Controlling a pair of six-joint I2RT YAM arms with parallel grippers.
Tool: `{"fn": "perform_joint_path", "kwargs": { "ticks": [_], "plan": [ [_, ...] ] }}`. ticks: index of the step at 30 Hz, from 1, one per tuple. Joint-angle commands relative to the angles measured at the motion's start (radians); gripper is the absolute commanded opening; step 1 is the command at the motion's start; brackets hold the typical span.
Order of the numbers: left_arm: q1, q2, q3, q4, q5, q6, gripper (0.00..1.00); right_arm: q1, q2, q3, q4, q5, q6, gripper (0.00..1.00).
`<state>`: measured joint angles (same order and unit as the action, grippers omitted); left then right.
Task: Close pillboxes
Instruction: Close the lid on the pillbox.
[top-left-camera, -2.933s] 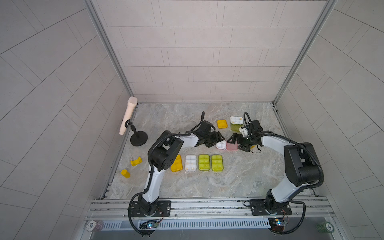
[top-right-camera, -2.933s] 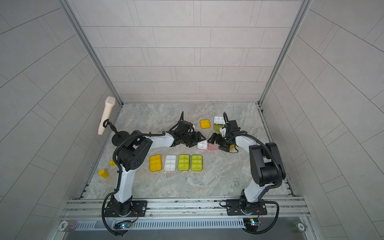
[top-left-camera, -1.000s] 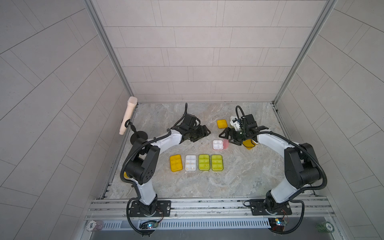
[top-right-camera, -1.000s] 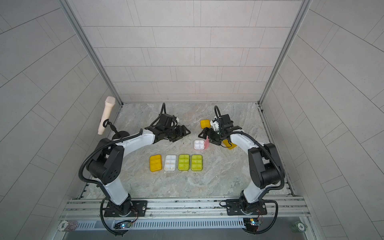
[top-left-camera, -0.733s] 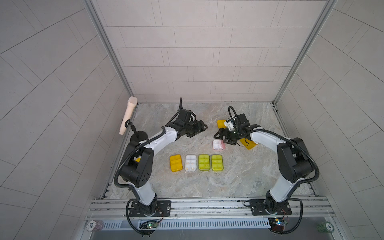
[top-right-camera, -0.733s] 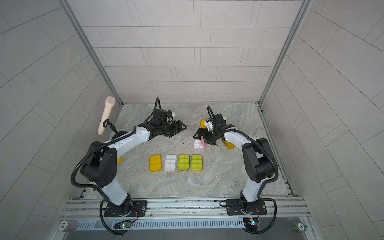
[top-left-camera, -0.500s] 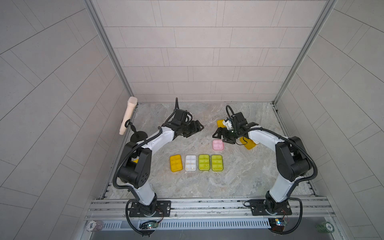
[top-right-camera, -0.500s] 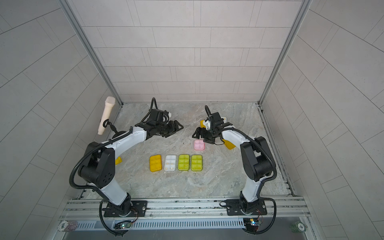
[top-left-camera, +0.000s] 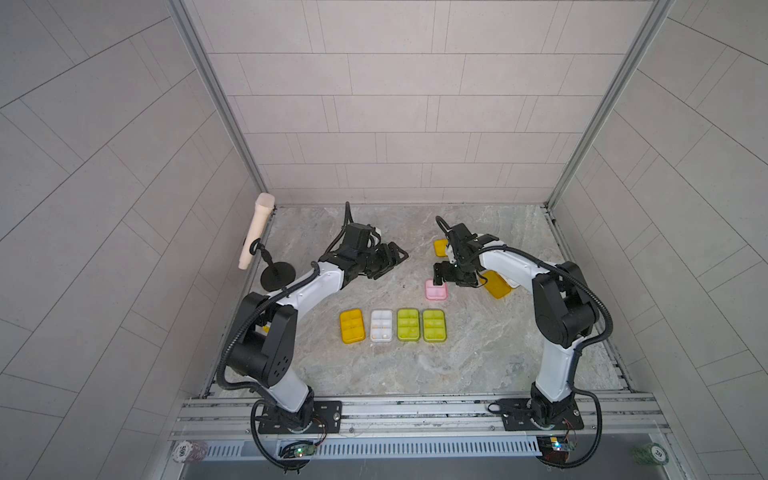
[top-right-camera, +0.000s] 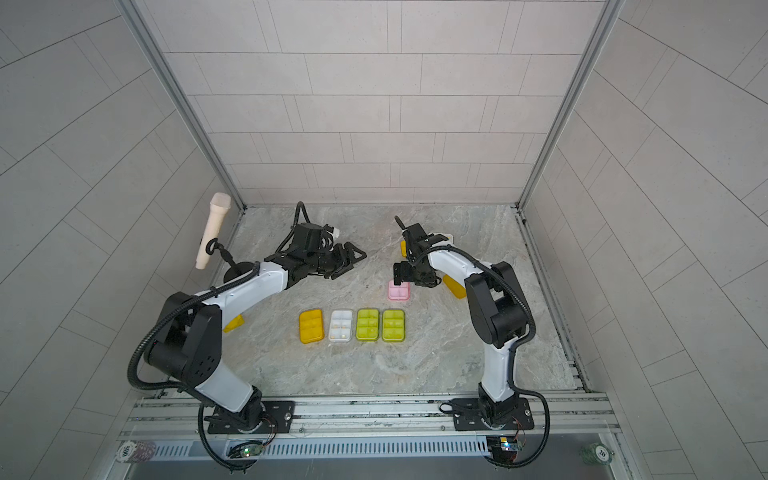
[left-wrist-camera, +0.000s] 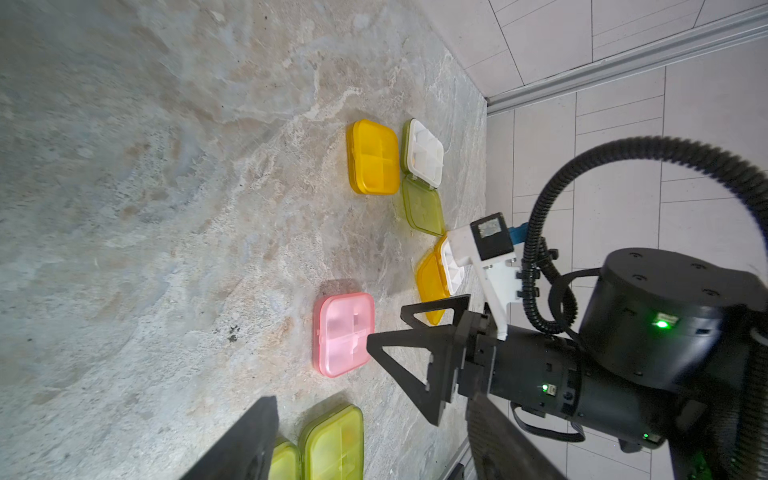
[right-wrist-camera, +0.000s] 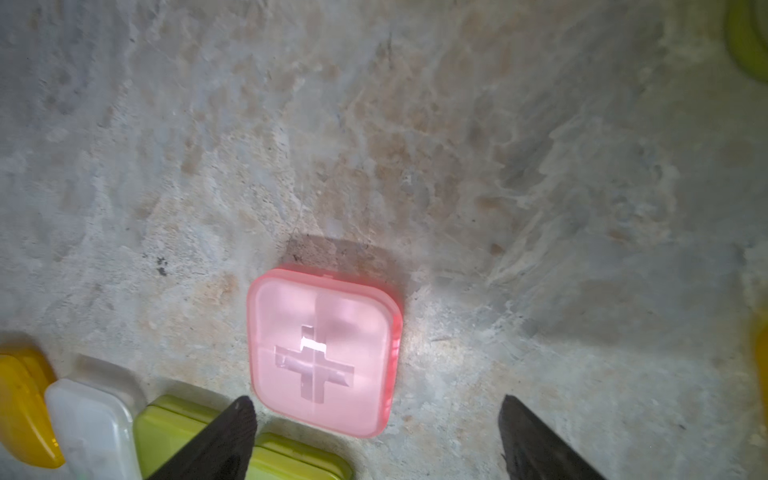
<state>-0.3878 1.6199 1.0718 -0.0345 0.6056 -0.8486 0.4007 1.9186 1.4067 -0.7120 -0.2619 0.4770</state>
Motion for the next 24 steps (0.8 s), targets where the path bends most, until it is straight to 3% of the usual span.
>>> {"fn": "perform_joint_path", "kwargs": {
  "ticks": [1,17,24],
  "plan": [
    [0.009,-0.005,-0.019,0.055,0.024,-0.041,0.76,0.015,0.017,0.023,-0.064,0.081,-0.029,0.93],
    [0.018,0.001,-0.025,0.073,0.031,-0.05,0.76,0.034,0.067,-0.018,-0.026,0.137,-0.018,0.91],
    [0.033,-0.004,-0.025,0.076,0.035,-0.054,0.76,0.056,0.045,-0.023,0.05,-0.064,0.022,0.87]
  ]
}}
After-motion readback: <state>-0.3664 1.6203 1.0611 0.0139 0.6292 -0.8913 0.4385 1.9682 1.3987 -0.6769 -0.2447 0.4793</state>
